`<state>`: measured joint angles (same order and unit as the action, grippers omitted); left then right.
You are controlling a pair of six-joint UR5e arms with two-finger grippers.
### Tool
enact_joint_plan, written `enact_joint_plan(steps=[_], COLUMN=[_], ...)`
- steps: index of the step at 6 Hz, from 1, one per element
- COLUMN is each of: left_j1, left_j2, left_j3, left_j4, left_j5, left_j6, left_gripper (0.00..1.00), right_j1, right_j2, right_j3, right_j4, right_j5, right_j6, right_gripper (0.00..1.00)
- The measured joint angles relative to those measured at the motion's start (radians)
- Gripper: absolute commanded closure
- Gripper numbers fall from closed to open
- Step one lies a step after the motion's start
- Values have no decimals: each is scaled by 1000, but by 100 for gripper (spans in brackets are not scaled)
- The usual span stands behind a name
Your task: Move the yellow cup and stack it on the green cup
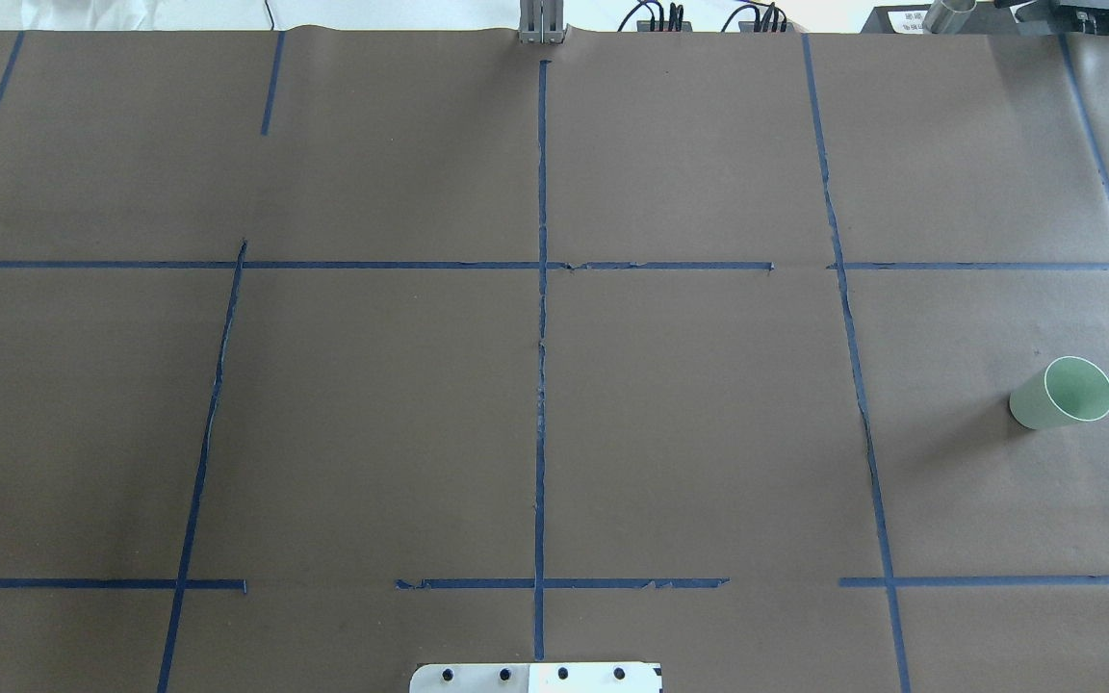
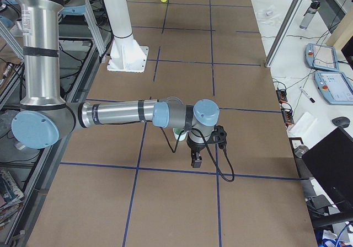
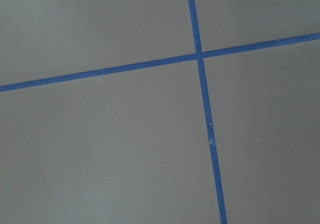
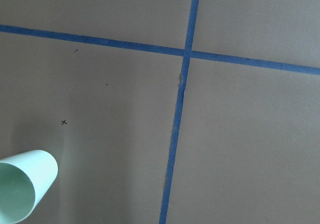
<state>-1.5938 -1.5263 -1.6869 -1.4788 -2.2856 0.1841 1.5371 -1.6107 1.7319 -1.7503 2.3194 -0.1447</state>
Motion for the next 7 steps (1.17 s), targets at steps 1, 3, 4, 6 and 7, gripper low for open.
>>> enact_joint_plan(steps=[1, 3, 4, 6, 7], left_j1=[1, 3, 11, 23, 25], left_j2=[0, -2, -4, -51, -72], left_j3=[0, 1, 4, 14, 15], left_j4=[0, -1, -2, -52, -82], left_j5=[1, 3, 8, 10, 6], left_j6=[0, -1, -3, -9, -11], left_gripper=[0, 0, 0, 0, 0], right_j1=[0, 0, 0, 0, 0], right_j2=[0, 0, 1, 3, 3], right_j3=[0, 0, 0, -1, -2], right_j4=[0, 0, 0, 0, 0], right_j5=[0, 4, 5, 6, 6], right_j6=[0, 1, 1, 2, 2], right_gripper=[0, 0, 0, 0, 0])
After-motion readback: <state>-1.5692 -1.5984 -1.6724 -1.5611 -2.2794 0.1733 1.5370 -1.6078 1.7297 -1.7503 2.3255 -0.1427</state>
